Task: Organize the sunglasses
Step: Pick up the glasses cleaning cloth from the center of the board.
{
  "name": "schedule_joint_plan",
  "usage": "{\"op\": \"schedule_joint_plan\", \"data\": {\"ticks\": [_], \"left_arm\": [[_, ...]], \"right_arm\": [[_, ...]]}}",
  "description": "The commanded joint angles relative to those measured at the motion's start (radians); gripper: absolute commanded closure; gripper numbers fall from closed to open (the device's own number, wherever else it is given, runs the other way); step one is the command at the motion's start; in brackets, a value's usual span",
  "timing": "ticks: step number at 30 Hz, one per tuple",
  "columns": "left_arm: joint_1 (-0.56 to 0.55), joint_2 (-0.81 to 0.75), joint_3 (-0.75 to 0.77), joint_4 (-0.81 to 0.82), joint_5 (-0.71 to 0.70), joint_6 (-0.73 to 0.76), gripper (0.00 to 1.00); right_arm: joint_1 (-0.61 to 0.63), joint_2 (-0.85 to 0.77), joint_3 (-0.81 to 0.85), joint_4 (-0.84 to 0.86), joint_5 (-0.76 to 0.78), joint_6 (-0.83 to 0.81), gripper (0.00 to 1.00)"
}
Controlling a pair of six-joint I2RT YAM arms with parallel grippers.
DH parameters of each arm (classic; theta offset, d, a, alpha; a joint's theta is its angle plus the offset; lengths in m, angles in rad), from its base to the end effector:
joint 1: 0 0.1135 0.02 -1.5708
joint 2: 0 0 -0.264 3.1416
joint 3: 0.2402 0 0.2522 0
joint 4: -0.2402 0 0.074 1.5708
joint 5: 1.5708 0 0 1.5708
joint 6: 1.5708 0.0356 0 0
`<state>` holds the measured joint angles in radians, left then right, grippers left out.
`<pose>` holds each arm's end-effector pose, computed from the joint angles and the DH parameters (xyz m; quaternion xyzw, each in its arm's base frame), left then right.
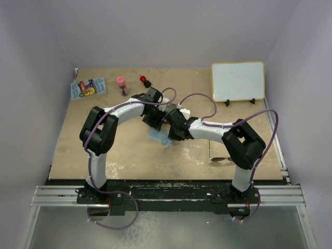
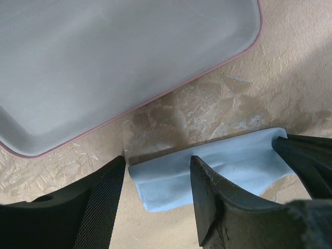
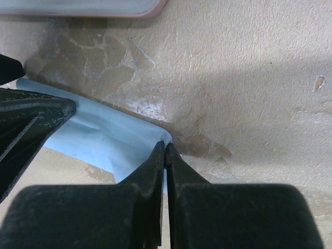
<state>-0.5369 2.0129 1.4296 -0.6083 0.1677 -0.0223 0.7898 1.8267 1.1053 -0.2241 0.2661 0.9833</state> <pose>0.3500 -0.2152 0.1659 0.2643 0.9424 -0.1309 0.1578 0.2698 0.2589 0.1643 0.1317 0.9348 0.1564 0.2905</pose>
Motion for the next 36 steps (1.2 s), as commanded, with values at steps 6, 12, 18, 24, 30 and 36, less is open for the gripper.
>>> {"op": "schedule_joint_plan", "data": {"ticks": [6,12,18,24,30,36], "left_arm": [[0.033,-0.004,-0.02,-0.051,-0.011,0.036,0.41],[0.034,-0.014,-0.04,-0.061,-0.072,0.051,0.41],[0.035,-0.02,-0.05,-0.058,-0.067,0.049,0.41],[0.034,-0.007,-0.061,-0.055,-0.009,0.049,0.42],[0.025,0.018,-0.059,-0.073,0.102,0.061,0.57],[0.022,0.027,-0.072,-0.078,0.127,0.071,0.82]], "right_arm": [[-0.002,0.014,0.011,-0.041,-0.001,-0.011,1.0],[-0.002,0.011,0.01,-0.04,-0.001,-0.01,1.0],[-0.003,0.003,0.004,-0.041,-0.002,-0.008,1.0],[-0.003,0.0,0.005,-0.038,-0.002,-0.009,1.0],[-0.003,0.008,0.017,-0.036,-0.005,-0.009,1.0],[-0.003,0.016,0.028,-0.036,-0.011,-0.01,1.0]]}}
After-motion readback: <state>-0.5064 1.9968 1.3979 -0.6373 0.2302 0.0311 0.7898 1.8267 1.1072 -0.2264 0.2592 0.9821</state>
